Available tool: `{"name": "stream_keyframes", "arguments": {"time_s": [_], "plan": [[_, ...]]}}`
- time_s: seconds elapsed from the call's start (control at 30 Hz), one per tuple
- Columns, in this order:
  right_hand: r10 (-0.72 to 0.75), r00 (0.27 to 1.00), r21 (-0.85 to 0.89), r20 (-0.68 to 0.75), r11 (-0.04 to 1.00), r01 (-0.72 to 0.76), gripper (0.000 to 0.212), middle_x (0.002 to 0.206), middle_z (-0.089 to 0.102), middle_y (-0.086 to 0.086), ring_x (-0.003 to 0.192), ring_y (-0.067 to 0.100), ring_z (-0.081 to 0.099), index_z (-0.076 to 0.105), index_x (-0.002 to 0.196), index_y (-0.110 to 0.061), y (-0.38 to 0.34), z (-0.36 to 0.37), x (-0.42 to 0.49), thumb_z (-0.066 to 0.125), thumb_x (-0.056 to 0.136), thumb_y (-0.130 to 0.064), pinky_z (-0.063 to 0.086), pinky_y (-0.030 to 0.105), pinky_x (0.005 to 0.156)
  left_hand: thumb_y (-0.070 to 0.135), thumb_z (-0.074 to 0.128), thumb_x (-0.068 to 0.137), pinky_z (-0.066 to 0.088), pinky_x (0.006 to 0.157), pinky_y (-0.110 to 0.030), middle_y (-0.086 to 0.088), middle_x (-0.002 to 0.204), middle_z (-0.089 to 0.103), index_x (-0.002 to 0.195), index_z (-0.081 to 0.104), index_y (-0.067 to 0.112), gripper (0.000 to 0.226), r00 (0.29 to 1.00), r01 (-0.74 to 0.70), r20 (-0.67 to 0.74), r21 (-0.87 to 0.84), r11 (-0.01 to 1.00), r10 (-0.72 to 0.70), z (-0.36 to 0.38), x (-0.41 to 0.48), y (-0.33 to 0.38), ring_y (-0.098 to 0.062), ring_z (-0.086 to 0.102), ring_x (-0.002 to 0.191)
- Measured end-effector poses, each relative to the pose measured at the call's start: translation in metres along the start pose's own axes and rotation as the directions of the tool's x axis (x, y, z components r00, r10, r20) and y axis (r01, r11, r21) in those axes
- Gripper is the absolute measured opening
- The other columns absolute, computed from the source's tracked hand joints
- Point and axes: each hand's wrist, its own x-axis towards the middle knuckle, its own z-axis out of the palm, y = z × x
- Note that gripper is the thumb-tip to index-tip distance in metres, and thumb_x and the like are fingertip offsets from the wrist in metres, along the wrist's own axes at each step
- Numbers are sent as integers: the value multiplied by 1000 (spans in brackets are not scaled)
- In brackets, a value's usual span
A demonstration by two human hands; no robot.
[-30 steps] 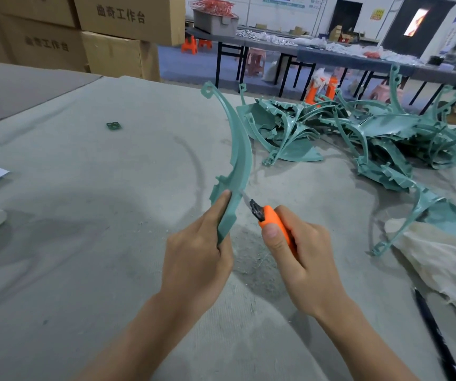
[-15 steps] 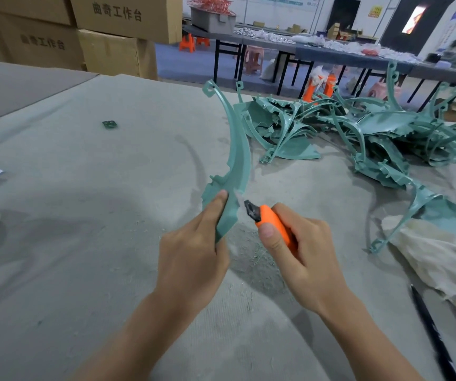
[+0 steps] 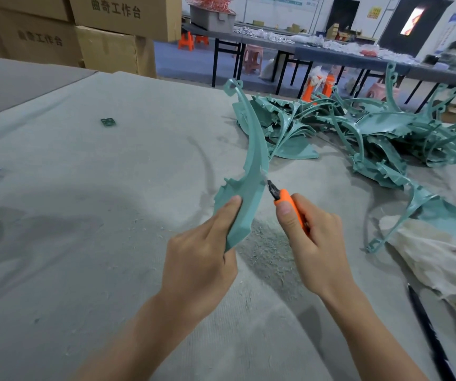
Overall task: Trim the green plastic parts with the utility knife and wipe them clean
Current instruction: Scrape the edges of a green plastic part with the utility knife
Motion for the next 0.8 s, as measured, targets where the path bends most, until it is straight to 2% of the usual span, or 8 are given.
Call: {"name": "stream_keyframes", "arguments": {"time_s": [0.1, 0.17, 0.27, 0.3, 0.43, 0.53, 0.67, 0.8], "plan": [[-43, 999, 25, 33, 999, 42, 52, 52, 31, -2, 46, 8, 30, 40, 67, -11, -3, 3, -4, 40, 100, -52, 22, 19, 48, 14, 41, 76, 38, 47, -21, -3, 63, 67, 116, 69, 4, 50, 988, 120, 99, 2, 993, -119, -2, 2, 1, -16, 51, 48], [-91, 994, 58, 61, 994, 87, 54, 53, 31, 1, 46, 9, 29, 40, 69, -10, -7, 5, -8, 38, 101, -53, 22, 21, 48, 19, 39, 78, 44, 45, -26, 1, 63, 67, 119, 68, 7, 52, 971, 194, 136, 41, 980, -198, -3, 3, 0, -20, 57, 46], [-148, 985, 74, 90, 987, 141, 53, 54, 30, -2, 46, 11, 30, 37, 69, -15, -12, 7, -11, 35, 102, -56, 22, 23, 48, 20, 39, 80, 41, 58, -25, 2, 64, 68, 119, 68, 9, 50, 959, 258, 107, 63, 964, -263, -5, 6, -2, -20, 59, 49], [-156, 982, 65, 106, 987, 149, 53, 54, 30, -3, 46, 13, 31, 37, 69, -15, -13, 8, -12, 35, 101, -58, 23, 25, 48, 20, 39, 80, 40, 63, -26, 1, 64, 67, 118, 68, 9, 49, 958, 263, 100, 62, 963, -268, -5, 7, -2, -20, 59, 49], [-141, 982, 53, 125, 989, 135, 55, 53, 32, -1, 46, 14, 32, 38, 69, -13, -13, 11, -12, 35, 101, -57, 24, 25, 48, 19, 43, 81, 42, 50, -24, 5, 62, 65, 119, 67, 11, 45, 955, 265, 119, 81, 961, -273, -5, 6, -2, -19, 60, 49], [-90, 991, 45, 104, 995, 86, 51, 53, 32, 4, 45, 11, 30, 38, 68, -12, -10, 12, -10, 38, 100, -53, 23, 21, 47, 19, 40, 78, 40, 59, -28, 0, 65, 69, 117, 68, 6, 50, 971, 209, 99, 96, 973, -218, -3, 4, -2, -21, 60, 48], [-25, 997, 24, 78, 999, 23, 54, 54, 32, 5, 46, 9, 28, 39, 68, -8, -3, 9, -6, 39, 99, -53, 22, 21, 48, 17, 40, 76, 37, 59, -29, -4, 62, 68, 114, 69, 1, 51, 985, 141, 84, 77, 987, -148, -2, 2, 1, -24, 57, 43], [8, 998, 25, 63, 1000, -10, 58, 54, 34, 8, 47, 9, 29, 41, 68, -6, -4, 4, -4, 38, 97, -56, 24, 24, 47, 16, 40, 75, 38, 46, -25, -1, 62, 67, 115, 69, 3, 51, 982, 142, 115, 53, 988, -148, -3, 3, 3, -20, 56, 42]]}}
